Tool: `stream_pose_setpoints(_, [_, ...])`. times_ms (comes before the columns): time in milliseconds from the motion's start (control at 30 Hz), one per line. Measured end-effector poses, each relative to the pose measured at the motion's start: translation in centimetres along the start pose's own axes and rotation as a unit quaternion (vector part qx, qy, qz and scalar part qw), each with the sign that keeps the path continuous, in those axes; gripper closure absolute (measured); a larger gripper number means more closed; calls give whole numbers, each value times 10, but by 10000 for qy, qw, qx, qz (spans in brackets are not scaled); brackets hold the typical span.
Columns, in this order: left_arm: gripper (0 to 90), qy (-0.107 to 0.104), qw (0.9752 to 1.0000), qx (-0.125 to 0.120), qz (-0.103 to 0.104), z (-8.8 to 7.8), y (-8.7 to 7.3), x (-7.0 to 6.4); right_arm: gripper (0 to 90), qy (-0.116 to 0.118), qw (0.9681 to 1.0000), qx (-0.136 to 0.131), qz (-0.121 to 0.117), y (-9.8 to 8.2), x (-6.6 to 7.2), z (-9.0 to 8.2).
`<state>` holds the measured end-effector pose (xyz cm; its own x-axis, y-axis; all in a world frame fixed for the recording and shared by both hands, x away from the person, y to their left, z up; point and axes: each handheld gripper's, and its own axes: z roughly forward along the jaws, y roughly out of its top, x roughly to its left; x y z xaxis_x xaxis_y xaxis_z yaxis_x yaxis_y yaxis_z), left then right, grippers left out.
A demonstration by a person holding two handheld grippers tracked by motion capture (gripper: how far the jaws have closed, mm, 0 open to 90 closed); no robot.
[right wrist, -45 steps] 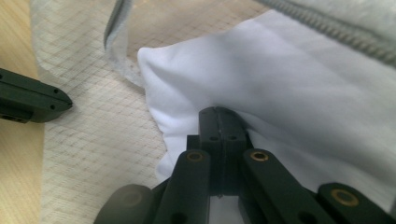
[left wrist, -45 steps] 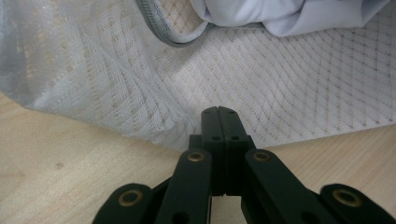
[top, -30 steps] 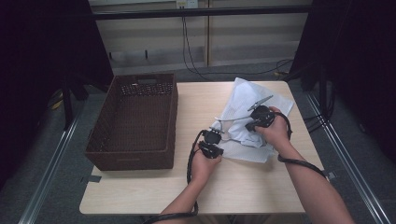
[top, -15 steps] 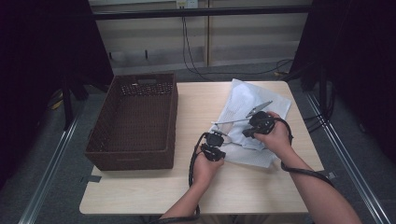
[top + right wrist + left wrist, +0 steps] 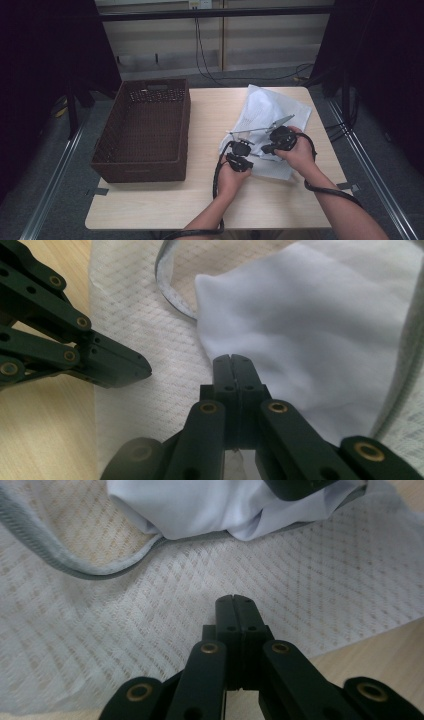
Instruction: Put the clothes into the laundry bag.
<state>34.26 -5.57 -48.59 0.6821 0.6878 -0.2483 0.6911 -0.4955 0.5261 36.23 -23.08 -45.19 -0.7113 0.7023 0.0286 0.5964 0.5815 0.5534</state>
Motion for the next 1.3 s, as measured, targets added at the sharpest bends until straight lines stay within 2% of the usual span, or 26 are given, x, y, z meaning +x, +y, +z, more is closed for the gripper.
stream_pose_setpoints(33, [900,-45,10000,3,10,1,-1,1,900,3,10000,-5,-27,-1,-1,1])
stream_pose_setpoints(67, [900,-88,9999,-68,-95,2,-1,1,900,0,10000,29,0,-2,-2,1])
stream_pose_setpoints(100, [900,-100,9999,-55,-105,2,0,1,900,4,10000,33,24,-3,-3,3])
stream_pose_setpoints(167, [900,-97,9999,-7,38,2,1,2,900,12,10000,25,14,-5,-6,6])
stream_pose_setpoints(200, [900,-127,9999,36,65,2,1,3,900,-1,10000,26,90,-6,-6,7])
stream_pose_setpoints(233, [900,-143,9999,54,29,2,2,3,900,6,9999,-12,100,-7,-8,9])
stream_pose_setpoints(267, [900,-133,9998,-55,-151,4,2,1,900,-3,9999,-20,145,-9,-9,10])
stream_pose_setpoints(300, [900,-123,9999,-39,-73,4,2,1,900,-3,9999,-20,145,-9,-9,10])
stream_pose_setpoints(333, [900,-45,9999,66,113,3,2,0,900,-28,9999,5,147,-9,-9,11])
stream_pose_setpoints(367, [900,-21,10000,-53,-29,4,2,-3,900,-54,9999,-13,122,-11,-9,13])
stream_pose_setpoints(400, [900,47,10000,16,86,3,2,-4,900,-86,9999,10,113,-12,-10,14])
stream_pose_setpoints(467, [900,52,9998,81,157,3,2,-3,900,-104,9999,12,88,-12,-11,15])
stream_pose_setpoints(733, [900,147,9997,130,159,3,4,-5,900,-204,9998,3,50,-13,-19,19])
stream_pose_setpoints(1067, [900,109,9998,110,133,3,3,-4,900,-319,9994,103,100,-9,-28,25])
stream_pose_setpoints(1100, [900,90,9999,71,31,3,2,-4,900,-349,9992,113,138,-9,-29,26])
stream_pose_setpoints(1167, [900,73,10000,60,25,3,2,-4,900,-374,9990,151,198,-8,-30,26])
stream_pose_setpoints(1200, [900,65,10000,69,26,3,3,-3,900,-403,9990,136,124,-8,-32,26])
stream_pose_setpoints(1300, [900,87,9999,90,38,3,3,-4,900,-440,9989,129,123,-7,-34,27])
